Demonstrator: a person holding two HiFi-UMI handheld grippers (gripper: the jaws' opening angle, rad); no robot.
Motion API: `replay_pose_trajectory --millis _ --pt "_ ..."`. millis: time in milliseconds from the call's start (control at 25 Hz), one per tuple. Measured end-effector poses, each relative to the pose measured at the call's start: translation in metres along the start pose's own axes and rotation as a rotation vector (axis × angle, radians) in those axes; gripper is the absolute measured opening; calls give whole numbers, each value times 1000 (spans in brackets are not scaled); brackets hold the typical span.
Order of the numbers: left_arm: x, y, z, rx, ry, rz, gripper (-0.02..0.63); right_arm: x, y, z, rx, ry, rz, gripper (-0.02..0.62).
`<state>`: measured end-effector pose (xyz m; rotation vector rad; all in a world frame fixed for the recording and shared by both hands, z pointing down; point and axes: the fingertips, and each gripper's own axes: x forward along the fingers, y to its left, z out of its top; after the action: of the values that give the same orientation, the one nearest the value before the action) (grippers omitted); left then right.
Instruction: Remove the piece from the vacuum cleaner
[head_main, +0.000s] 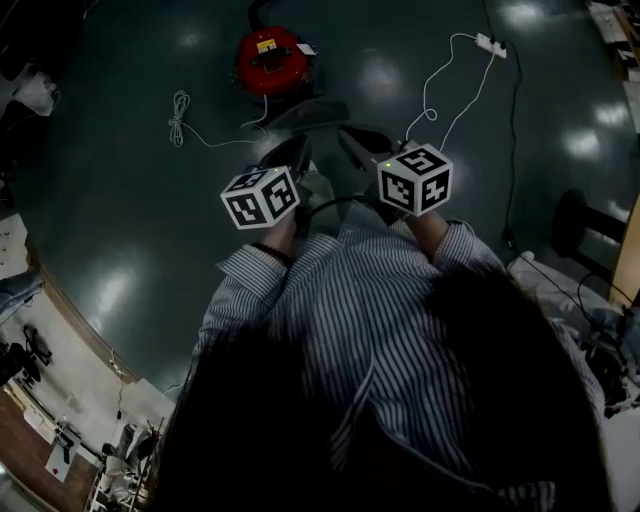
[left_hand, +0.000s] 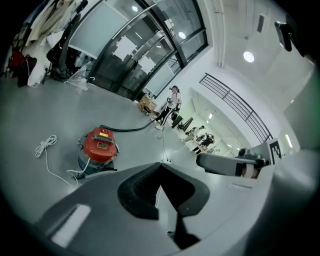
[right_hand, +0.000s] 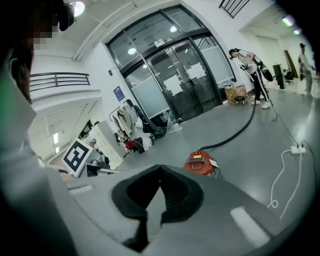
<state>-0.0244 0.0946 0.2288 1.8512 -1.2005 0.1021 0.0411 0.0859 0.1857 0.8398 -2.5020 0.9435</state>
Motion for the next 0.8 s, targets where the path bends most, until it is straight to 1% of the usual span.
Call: replay_pose_trajectory --millis 120,240,360,560,680,800 --pt "14 13 18 16 7 4 6 13 -12 11 18 -8 -11 2" --pt "26 22 23 44 28 11 6 23 -25 8 42 8 -16 2" --pt "36 30 28 62 37 6 6 37 -34 4 50 41 4 2" --pt "50 43 19 51 76 0 6 61 -45 -6 6 128 42 2" --pt "65 55 8 21 100 3 6 76 -58 -11 -11 157 50 2" --pt "81 65 -5 10 129 -17 11 92 -73 -20 -45 197 54 2"
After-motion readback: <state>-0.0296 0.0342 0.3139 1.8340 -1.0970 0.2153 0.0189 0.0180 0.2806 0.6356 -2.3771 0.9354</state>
